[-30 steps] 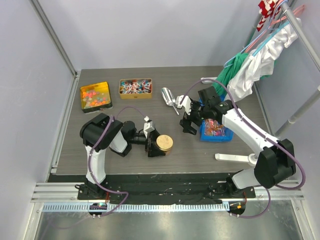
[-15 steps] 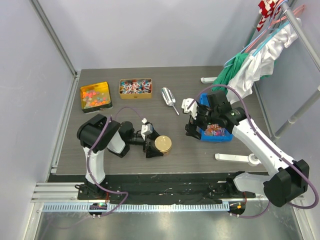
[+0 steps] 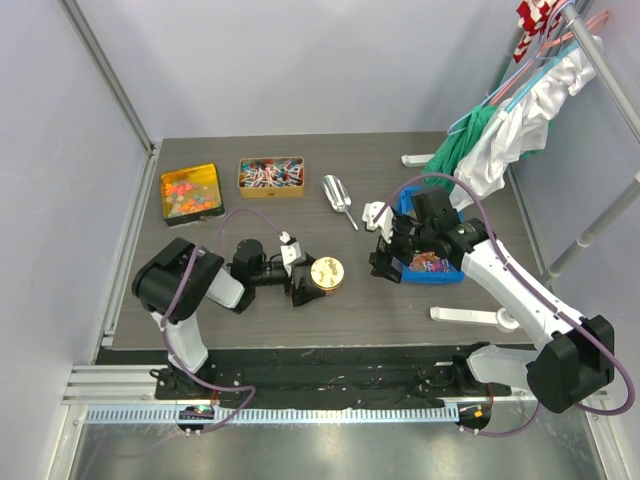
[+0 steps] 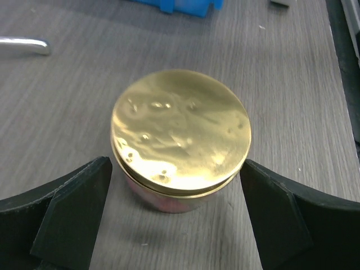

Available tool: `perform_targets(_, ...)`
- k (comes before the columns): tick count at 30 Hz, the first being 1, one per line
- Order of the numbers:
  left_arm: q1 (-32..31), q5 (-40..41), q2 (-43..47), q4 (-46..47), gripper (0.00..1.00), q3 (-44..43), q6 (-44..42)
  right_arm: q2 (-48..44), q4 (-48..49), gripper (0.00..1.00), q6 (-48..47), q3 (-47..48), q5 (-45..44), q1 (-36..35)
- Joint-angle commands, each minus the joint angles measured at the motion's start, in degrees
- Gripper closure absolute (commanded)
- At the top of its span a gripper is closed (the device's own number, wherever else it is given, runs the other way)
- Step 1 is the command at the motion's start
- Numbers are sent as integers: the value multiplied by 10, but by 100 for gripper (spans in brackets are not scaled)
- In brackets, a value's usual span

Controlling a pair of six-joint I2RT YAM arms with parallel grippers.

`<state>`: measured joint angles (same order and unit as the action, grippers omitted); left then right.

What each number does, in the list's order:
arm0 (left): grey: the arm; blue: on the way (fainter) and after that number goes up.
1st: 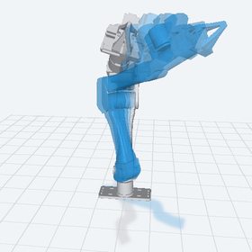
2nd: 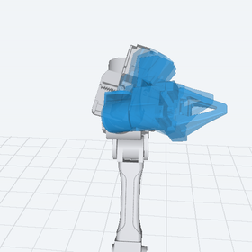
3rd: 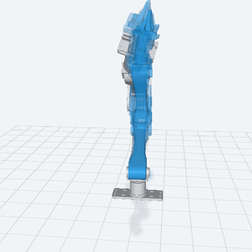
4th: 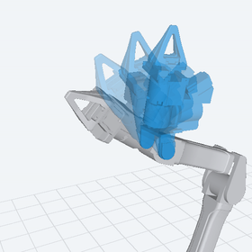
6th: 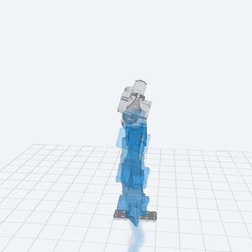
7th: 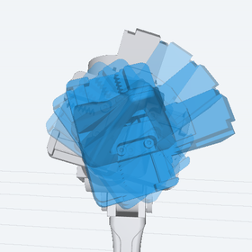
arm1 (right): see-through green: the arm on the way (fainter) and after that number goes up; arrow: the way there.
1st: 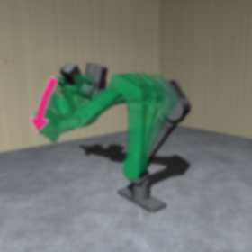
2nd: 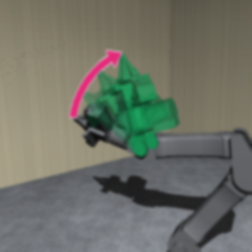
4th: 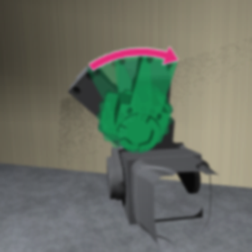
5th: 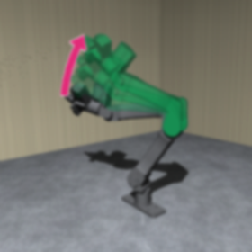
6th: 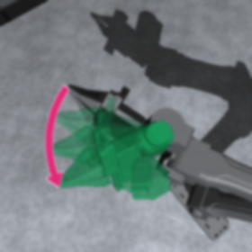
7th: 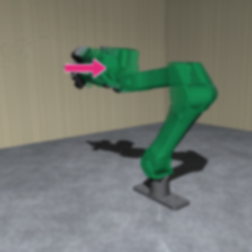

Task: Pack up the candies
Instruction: Adjust the packing bottle at the center of the board, then reset both arms

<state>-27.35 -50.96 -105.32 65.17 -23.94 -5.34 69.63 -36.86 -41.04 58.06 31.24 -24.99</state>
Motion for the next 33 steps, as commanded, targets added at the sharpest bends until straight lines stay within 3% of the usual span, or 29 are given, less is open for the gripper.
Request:
perform_targets(1, -1, 58, 73, -154, 0, -31, -82, -14, 32, 0, 0, -18, 10, 2)
perform_targets(2, -1, 61, 82, -226, 0, -39, -86, -15, 33, 0, -2, -22, 8, 1)
perform_targets(8, 1, 59, 160, -422, 0, -82, -152, -19, 39, 0, -10, -34, 7, 1)
perform_targets(13, 14, 24, 216, -418, 0, -57, -150, -25, 44, 0, -10, -37, 13, 2)
perform_targets(17, 16, -14, 263, -539, 0, -94, -184, -37, 50, 0, -10, -51, 22, 1)
perform_targets(20, 19, 12, 281, -649, 0, -158, -127, -54, 63, 0, 3, -70, 36, 2)
perform_targets(21, 20, 20, 277, -713, 0, -217, -130, -60, 93, 0, 21, -77, 34, 2)
perform_targets(22, 24, 17, 274, -777, 0, -252, -187, -74, 108, 0, 36, -84, 30, 1)
perform_targets(23, 28, 14, 271, -909, 0, -288, -213, -80, 121, 0, 60, -93, 30, 1)
perform_targets(26, 69, -24, 262, -1079, 0, -419, -244, -108, 162, 0, 134, -90, 24, 1)
perform_targets(30, 148, -106, 280, -1202, 0, -579, -236, -141, 159, 0, 194, -39, 39, -1)
perform_targets(33, 175, -107, 329, -1194, 0, -636, -190, -166, 129, 1, 196, 9, 55, 0)
